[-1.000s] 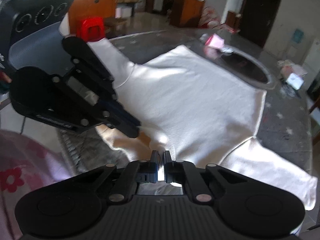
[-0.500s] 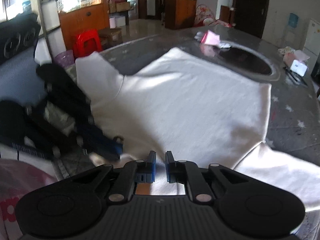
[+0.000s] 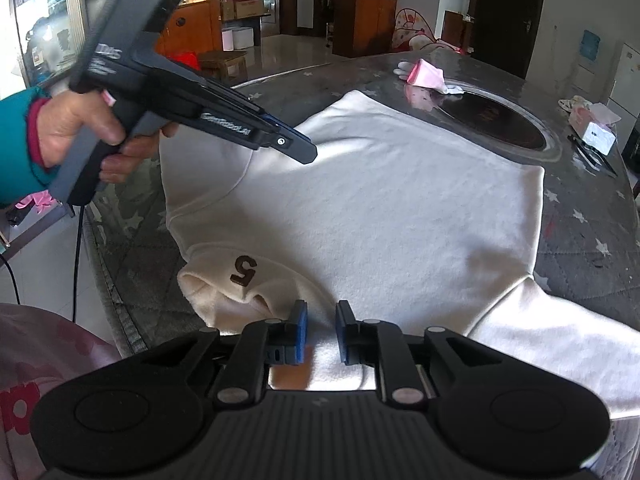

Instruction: Fold clothes

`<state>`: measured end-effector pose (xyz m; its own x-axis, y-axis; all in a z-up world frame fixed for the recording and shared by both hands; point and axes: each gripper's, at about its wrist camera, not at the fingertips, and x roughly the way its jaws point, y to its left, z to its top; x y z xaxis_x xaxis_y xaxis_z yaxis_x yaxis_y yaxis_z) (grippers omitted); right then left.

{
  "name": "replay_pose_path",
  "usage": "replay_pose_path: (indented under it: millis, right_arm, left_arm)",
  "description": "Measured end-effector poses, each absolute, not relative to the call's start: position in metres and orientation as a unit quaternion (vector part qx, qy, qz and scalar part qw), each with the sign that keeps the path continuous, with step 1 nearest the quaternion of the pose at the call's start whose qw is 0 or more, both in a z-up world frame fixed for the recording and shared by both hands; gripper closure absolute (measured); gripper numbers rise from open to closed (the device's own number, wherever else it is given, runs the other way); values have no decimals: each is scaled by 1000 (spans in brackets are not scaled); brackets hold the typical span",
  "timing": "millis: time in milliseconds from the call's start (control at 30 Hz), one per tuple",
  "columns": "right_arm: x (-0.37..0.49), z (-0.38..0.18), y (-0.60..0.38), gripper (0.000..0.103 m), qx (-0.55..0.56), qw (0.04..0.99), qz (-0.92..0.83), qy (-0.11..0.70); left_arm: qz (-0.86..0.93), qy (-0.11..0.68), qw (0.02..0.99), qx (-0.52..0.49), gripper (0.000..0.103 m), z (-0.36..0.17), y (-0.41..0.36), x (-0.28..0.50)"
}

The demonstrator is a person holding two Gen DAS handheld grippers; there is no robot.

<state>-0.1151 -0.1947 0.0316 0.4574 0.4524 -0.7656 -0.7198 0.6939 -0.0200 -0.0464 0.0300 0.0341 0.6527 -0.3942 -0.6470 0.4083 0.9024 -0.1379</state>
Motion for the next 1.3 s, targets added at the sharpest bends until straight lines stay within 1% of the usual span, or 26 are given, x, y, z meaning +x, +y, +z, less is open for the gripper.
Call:
replay_pose_path:
  millis: [233,300,800,933,1067,1100,1167,1300]
  right_arm:
    - [-113,31,-196,84,-170,838,347,385]
    - [-113,31,-196,84,-171,838,347,385]
    - [-112,29,-195,81,-167,841,341,386]
    - [-113,28,-195,80,-168,841,340,385]
    - [-112,28,-196,78,-165,843,337,385]
    - [-112,28,-196,78,-165,843,337,385]
    - [-112,27,-195,77,-165,844,336,384]
    - [-111,29,-196,76,-159,848,333,381]
  left_arm:
    - [-185,361,914,12,94,26,46,-46]
    - [-186,362,914,4,90,27,50,-48]
    - [-140,361,921,-38,89,30,67,-28]
    - [-126,353,927,17,89,27,56,-26]
    - [-105,351,930,40,89,26,58,-24]
    - [-100,352,930,39,84,25,59,-23]
    - [-96,357,929,27,80,25,64,-20]
    - [-99,354,930,17,80,31,62,-23]
